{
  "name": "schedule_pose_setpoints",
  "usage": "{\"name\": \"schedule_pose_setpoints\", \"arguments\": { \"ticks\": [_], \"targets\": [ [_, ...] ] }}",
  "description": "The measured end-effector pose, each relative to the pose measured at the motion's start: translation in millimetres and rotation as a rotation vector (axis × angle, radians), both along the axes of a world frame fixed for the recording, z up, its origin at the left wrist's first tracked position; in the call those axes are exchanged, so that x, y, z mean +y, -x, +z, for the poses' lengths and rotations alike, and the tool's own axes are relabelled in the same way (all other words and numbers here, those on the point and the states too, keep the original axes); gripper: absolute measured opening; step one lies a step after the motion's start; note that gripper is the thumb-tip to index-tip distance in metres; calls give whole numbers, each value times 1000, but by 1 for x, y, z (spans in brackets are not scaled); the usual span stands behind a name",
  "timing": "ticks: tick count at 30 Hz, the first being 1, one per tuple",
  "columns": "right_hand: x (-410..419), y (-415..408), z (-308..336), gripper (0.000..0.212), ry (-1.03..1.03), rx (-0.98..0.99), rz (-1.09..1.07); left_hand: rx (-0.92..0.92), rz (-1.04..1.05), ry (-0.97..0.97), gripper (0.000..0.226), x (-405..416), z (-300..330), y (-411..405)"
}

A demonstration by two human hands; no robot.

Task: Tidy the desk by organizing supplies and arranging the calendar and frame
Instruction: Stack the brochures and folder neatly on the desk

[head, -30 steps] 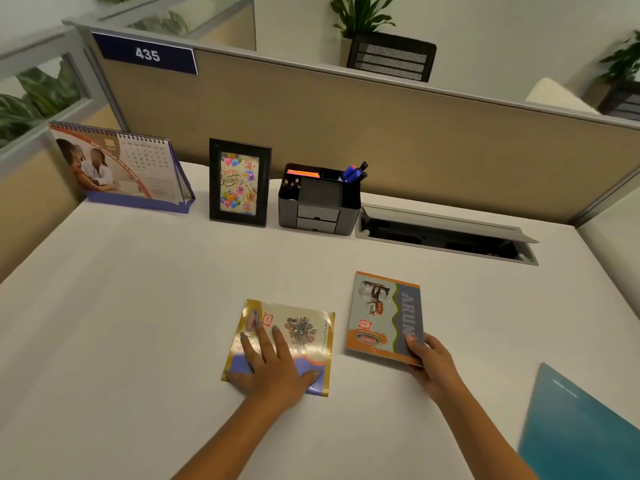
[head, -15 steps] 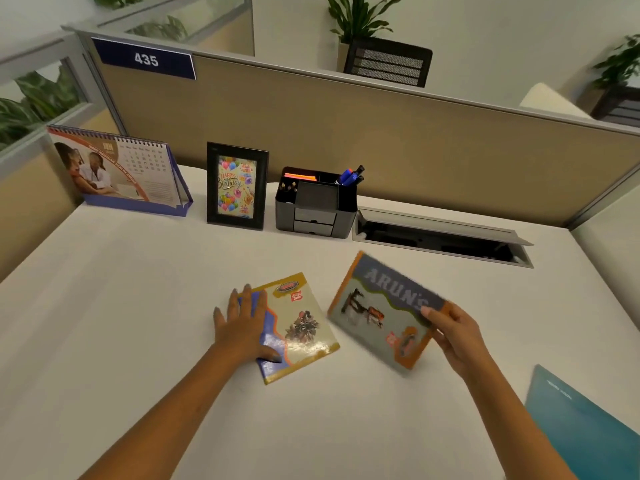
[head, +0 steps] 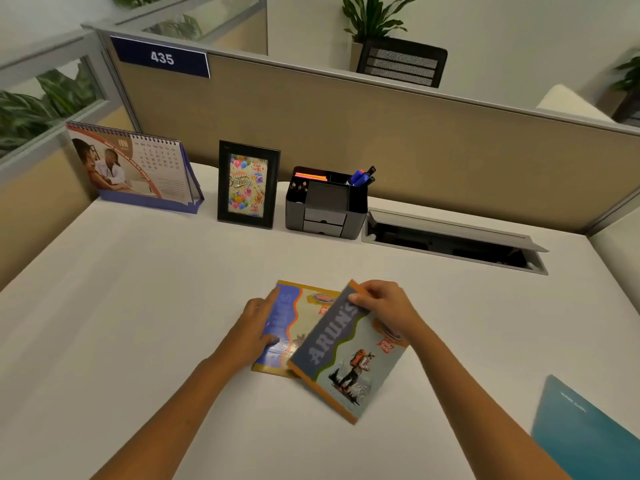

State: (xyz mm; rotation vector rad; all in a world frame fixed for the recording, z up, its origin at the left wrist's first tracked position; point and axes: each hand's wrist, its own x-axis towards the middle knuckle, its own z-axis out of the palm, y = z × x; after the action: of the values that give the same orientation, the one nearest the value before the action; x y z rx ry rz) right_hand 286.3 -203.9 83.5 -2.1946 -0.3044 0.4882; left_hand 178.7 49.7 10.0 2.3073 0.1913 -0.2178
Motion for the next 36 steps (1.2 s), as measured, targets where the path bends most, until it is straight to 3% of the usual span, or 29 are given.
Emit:
{"name": "schedule_pose_setpoints", "arguments": {
  "ticks": [5,8,13,19,22,27,31,36],
  "targets": [
    [48,-8,-30,32,146,-39,130,22,344,39,46,-13,-3,-2],
    [70,-13,-39,31,180,-71,135,65,350,-64,49,-22,-1,-3],
    [93,-13,-37,37,107,-169,34,119,313,-373,72,-37,-7,2],
    [63,25,-46,49,361,-128,-356,150,416,-486,51,-53,-3,-3],
    [48,53,-60,48,410,56,-472,212,484,-360,45,-51,1,-7],
    [41,78,-77,32,117,269,-515,313,451,-29,36,-47,-1,-10],
    [29,85,-63,33,-124,385,-553,187,525,470,17,-55,8,5],
    [24,94,-36,40,-427,369,-422,-77,421,607,6,-57,26,17]
  ]
}}
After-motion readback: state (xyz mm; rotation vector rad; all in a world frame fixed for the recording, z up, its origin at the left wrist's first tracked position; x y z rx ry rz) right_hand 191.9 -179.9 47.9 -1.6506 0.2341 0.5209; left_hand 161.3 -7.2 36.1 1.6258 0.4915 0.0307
